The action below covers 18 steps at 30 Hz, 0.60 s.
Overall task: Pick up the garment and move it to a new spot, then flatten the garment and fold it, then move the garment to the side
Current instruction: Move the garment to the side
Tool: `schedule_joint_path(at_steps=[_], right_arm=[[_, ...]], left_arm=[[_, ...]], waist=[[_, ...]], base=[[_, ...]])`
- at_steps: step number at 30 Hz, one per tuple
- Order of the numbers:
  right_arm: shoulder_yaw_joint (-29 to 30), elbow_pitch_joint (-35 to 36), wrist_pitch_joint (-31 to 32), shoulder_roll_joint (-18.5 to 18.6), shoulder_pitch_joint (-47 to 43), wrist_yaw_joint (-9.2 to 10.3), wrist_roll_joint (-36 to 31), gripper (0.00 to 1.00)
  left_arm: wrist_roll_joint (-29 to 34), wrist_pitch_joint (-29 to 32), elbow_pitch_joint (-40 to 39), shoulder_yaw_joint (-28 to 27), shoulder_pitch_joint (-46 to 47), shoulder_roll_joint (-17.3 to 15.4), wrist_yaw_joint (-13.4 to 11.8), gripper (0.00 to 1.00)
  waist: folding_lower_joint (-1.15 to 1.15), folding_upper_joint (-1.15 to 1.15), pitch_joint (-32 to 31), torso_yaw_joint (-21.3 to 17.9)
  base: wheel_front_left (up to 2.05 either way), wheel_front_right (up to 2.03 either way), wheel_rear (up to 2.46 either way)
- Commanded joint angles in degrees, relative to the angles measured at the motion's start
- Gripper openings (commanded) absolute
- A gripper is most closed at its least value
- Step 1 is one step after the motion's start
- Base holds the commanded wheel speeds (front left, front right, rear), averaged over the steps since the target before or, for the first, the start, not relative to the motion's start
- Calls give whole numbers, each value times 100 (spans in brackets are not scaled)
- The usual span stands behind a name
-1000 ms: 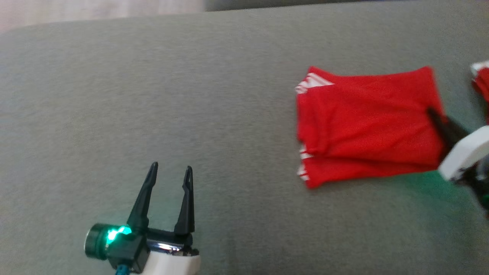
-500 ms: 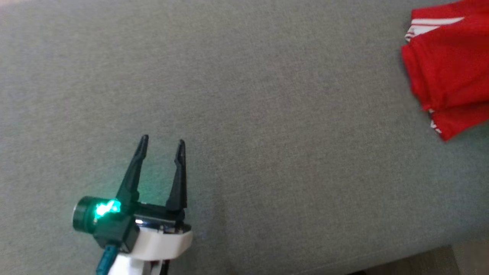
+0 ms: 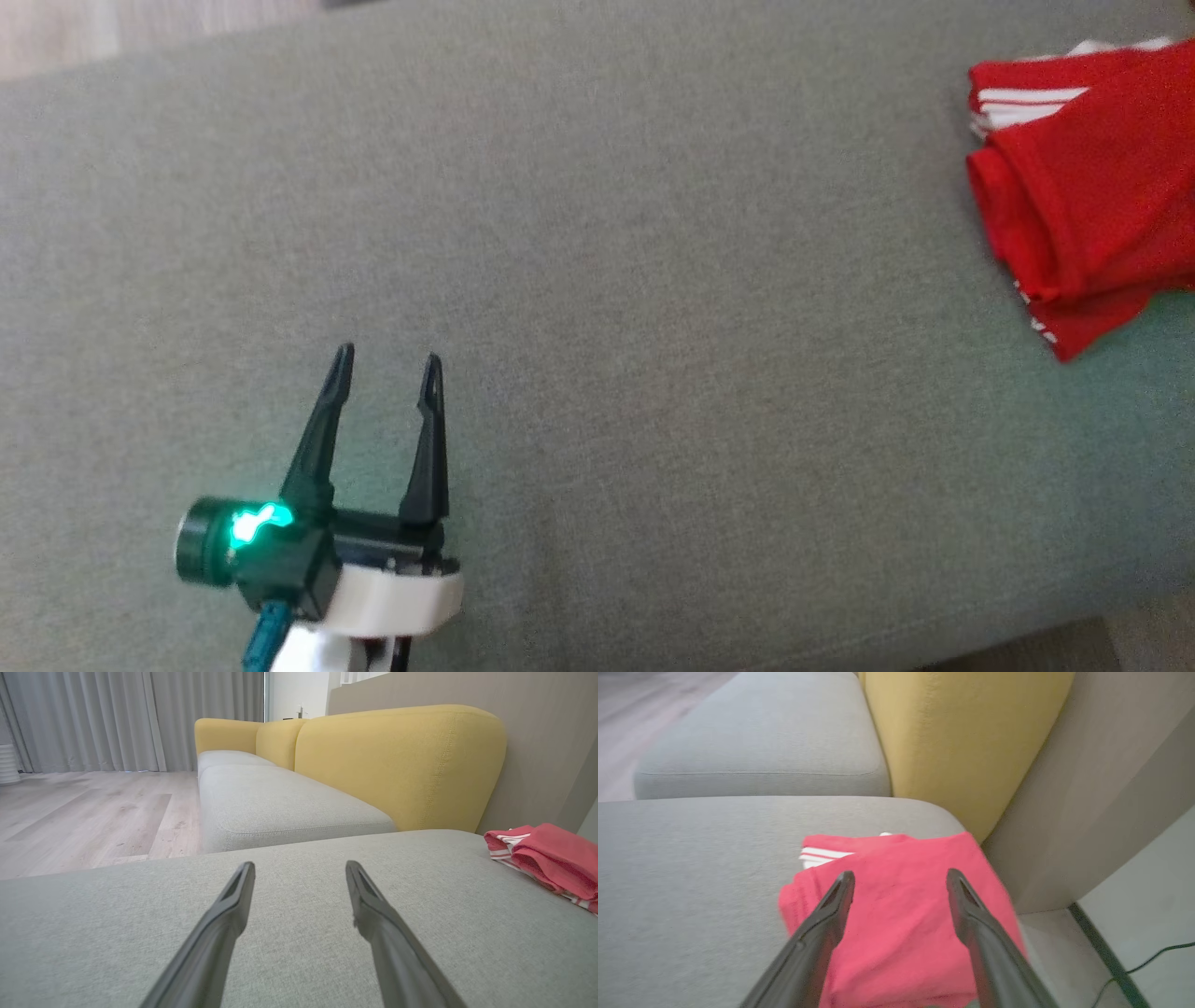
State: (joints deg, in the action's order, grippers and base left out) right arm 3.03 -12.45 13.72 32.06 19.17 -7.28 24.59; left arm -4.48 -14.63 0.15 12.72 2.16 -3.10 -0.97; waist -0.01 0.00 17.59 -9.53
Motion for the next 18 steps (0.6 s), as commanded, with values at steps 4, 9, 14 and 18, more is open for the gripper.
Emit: schedule_joint_path(at_steps=[4,9,14,18], right_arm=[[-390,463,-336,-498,-662,-21,-157,100],[-1097,346,-958,-1139,-1255,-21,-206,100],[-1667,60,-1885,-1689,-1791,-21,-283,100],[-1708,-146,-2672,-2015,-2106,-21,-525,100]], left_arm=[[-62,-37,-5,-108,-171,22,-79,100],[-398,-37,195,-12,-427,22,-85,100],[-553,-37,411,61,-706,22,-197,100],[-606,-37,353,25,-873,22,-286,100]], waist=[[1,0,-634,89],[1,0,-1174,280],[1,0,-1758,649],[1,0,-1998,973]], base=[[0,0,0],[0,0,0],[0,0,0],[0,0,0]])
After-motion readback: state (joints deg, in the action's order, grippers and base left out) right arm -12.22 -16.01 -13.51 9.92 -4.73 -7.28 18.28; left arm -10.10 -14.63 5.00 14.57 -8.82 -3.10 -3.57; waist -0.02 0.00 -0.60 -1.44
